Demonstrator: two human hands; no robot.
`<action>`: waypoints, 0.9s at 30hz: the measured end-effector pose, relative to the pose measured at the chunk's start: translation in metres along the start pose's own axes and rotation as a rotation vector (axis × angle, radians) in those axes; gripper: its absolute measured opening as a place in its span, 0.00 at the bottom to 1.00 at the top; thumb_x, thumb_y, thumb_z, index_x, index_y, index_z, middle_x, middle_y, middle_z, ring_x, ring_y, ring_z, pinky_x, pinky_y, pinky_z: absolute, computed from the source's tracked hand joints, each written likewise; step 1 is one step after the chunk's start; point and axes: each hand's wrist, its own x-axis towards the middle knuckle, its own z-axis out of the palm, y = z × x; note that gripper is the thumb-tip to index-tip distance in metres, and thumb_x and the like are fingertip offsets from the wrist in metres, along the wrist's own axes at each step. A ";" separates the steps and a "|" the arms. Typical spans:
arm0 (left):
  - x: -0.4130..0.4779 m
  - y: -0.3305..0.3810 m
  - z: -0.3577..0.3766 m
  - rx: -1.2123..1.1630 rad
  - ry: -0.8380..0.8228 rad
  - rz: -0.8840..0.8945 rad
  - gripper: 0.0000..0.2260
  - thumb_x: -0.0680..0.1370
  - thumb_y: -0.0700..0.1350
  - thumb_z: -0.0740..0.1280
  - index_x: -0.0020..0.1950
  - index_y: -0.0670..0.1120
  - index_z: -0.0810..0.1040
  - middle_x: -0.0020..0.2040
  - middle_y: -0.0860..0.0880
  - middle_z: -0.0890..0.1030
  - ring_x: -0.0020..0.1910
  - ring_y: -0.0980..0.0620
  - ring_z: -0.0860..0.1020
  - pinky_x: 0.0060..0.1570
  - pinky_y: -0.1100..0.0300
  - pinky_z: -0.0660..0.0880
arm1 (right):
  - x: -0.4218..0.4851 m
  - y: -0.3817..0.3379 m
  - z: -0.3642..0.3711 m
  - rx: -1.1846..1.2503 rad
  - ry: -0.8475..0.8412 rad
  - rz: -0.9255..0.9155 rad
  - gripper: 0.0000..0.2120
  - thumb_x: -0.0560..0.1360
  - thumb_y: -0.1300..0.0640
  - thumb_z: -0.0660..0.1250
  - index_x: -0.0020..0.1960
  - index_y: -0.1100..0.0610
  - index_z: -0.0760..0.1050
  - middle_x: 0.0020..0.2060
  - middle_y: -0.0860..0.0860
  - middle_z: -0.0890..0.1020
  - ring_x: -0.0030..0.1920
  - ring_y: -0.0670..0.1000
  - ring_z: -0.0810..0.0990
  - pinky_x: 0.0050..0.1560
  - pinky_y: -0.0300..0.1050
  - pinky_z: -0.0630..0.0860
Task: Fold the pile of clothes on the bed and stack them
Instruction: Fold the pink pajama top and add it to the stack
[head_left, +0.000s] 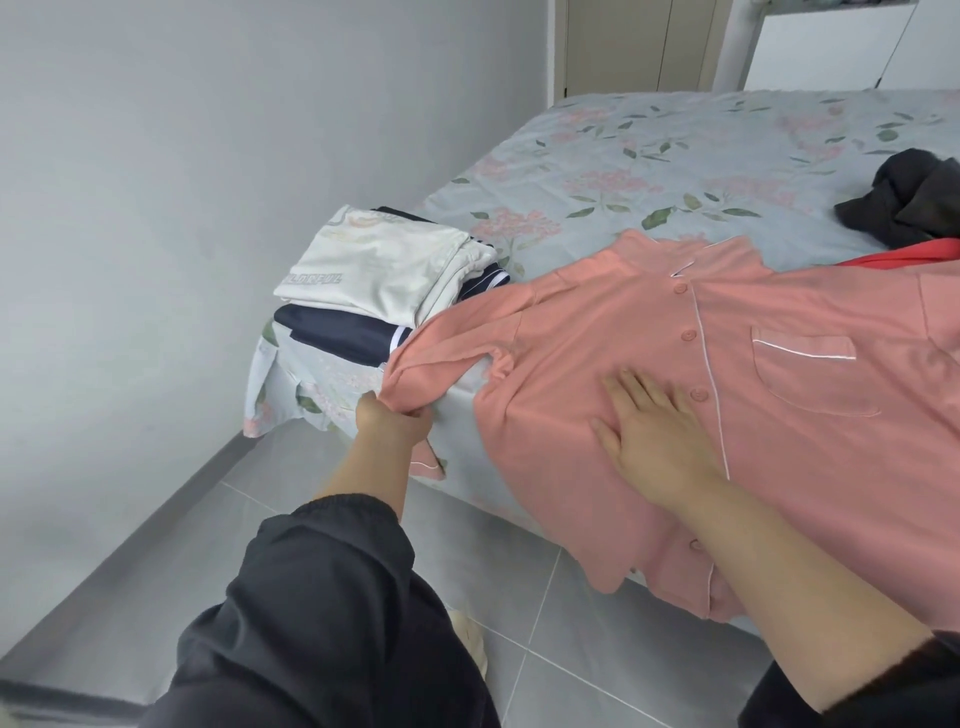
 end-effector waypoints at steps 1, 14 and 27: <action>0.006 0.002 0.002 0.122 0.052 0.046 0.15 0.82 0.42 0.59 0.67 0.40 0.69 0.69 0.40 0.71 0.66 0.42 0.71 0.45 0.72 0.73 | 0.001 0.000 0.000 0.016 0.003 0.006 0.30 0.79 0.41 0.45 0.78 0.54 0.50 0.77 0.52 0.55 0.77 0.50 0.50 0.75 0.53 0.48; -0.049 -0.052 0.062 1.475 -0.775 1.706 0.14 0.70 0.36 0.62 0.54 0.41 0.77 0.66 0.42 0.73 0.69 0.42 0.66 0.66 0.45 0.63 | 0.010 0.058 -0.058 1.808 0.341 0.648 0.12 0.81 0.51 0.55 0.61 0.52 0.71 0.60 0.51 0.76 0.57 0.49 0.77 0.61 0.47 0.71; -0.060 -0.091 0.071 1.413 -0.640 1.554 0.12 0.70 0.39 0.67 0.52 0.42 0.81 0.47 0.44 0.78 0.50 0.42 0.75 0.48 0.50 0.72 | -0.002 0.117 -0.045 1.546 0.395 0.815 0.25 0.75 0.63 0.68 0.69 0.60 0.66 0.57 0.56 0.76 0.52 0.54 0.79 0.49 0.43 0.76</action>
